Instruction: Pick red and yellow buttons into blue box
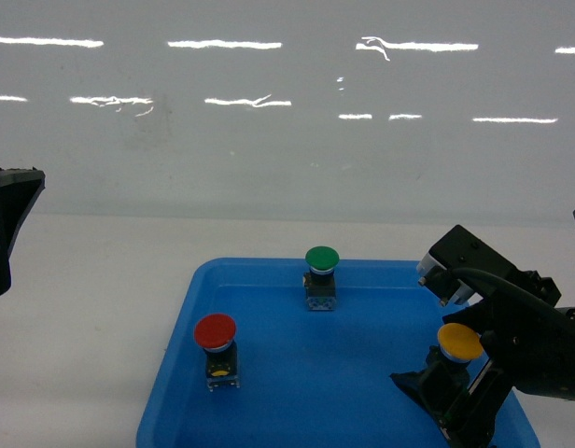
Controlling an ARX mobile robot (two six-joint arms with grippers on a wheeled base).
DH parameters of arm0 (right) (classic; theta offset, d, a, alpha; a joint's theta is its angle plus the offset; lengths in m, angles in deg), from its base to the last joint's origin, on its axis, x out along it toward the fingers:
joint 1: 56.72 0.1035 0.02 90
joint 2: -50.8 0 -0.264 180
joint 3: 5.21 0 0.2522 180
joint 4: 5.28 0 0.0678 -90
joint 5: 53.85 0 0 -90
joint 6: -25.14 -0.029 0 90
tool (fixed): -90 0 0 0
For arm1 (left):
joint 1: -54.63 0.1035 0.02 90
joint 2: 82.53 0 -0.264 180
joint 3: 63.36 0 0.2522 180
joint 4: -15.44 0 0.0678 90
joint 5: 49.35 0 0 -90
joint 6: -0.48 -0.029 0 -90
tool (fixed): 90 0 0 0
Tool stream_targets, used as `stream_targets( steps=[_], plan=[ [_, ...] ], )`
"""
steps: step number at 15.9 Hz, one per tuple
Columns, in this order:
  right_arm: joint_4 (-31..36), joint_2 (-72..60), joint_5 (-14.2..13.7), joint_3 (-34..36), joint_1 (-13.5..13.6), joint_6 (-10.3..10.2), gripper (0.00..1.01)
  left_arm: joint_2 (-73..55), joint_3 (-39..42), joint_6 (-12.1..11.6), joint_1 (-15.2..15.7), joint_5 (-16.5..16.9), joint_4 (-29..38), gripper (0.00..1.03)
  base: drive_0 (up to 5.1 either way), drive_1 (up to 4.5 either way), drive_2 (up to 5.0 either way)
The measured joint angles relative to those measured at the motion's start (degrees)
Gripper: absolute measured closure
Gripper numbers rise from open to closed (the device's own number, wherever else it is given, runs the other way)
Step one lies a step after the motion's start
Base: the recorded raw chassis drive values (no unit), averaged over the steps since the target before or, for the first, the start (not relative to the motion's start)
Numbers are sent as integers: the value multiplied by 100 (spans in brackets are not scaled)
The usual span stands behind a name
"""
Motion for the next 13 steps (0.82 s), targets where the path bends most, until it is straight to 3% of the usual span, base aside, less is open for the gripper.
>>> stream_targets(
  steps=[3, 6, 8, 13],
  plan=[
    [90, -109, -13, -168, -17, 125, 3, -2, 0, 0, 0, 0, -4, 5, 0, 0, 0],
    [-4, -361, -2, -175, -354, 256, 3, -2, 0, 0, 0, 0, -2, 5, 0, 0, 0],
    [114, -374, 146, -118, -476, 210, 3, -2, 2, 0, -2, 0, -2, 5, 0, 0, 0],
    [597, -374, 258, 225, -380, -33, 3, -2, 0, 0, 0, 0, -2, 5, 0, 0, 0]
  ],
)
